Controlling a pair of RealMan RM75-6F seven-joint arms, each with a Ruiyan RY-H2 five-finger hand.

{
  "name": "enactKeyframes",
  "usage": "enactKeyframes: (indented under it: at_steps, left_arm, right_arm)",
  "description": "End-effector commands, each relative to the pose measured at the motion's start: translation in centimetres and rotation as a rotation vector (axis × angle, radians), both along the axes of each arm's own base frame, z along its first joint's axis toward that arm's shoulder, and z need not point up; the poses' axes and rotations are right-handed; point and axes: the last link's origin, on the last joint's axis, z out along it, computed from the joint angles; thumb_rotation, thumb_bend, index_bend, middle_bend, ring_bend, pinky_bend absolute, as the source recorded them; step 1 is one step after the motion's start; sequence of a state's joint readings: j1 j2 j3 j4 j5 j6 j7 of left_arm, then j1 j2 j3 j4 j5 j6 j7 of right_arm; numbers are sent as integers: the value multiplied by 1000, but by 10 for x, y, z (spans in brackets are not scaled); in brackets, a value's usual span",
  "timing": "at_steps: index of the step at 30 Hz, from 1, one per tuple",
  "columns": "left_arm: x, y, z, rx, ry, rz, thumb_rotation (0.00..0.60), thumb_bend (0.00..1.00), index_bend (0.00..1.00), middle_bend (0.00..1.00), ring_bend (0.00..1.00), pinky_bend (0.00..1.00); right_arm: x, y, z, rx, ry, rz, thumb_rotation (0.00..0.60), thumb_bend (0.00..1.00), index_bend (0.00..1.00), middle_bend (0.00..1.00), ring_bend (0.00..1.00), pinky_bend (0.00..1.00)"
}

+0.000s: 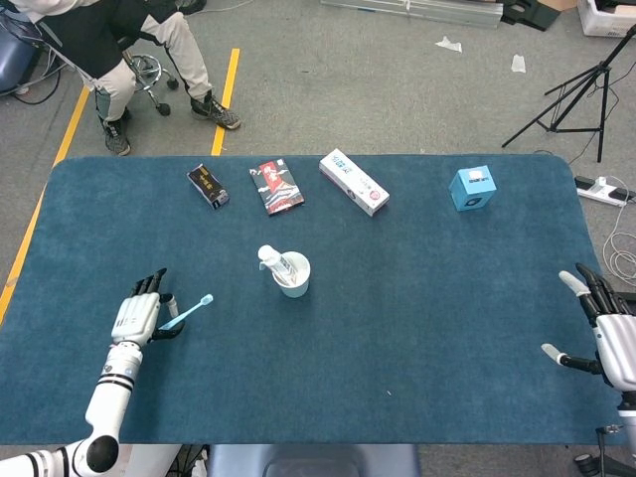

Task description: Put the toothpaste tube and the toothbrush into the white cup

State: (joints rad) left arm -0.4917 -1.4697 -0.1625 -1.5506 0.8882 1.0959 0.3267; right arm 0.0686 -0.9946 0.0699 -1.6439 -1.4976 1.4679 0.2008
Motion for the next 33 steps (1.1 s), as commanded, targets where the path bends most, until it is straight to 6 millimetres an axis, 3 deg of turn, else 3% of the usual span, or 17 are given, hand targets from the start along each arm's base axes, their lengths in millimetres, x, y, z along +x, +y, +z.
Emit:
enactKeyframes:
  at_steps: [1, 15, 25, 33]
  left_arm:
    - [4, 1, 10, 29, 1, -13, 600, 303, 580, 0, 0, 0]
    - [38, 8, 49, 132, -4, -90, 600, 313, 580, 0, 0, 0]
    - [94, 20, 62, 153, -66, -207, 600, 317, 579, 0, 0, 0]
    - [138, 29, 60, 129, -164, -261, 600, 317, 579, 0, 0, 0]
  right_arm:
    - [0, 0, 0, 1, 1, 0, 600, 41, 135, 0, 0, 180]
    - [1, 0, -2, 8, 4, 3, 600, 41, 135, 0, 0, 180]
    - [2, 1, -3, 12, 7, 7, 600, 41, 135, 0, 0, 180]
    - [2, 3, -2, 8, 2, 13, 600, 41, 135, 0, 0, 180]
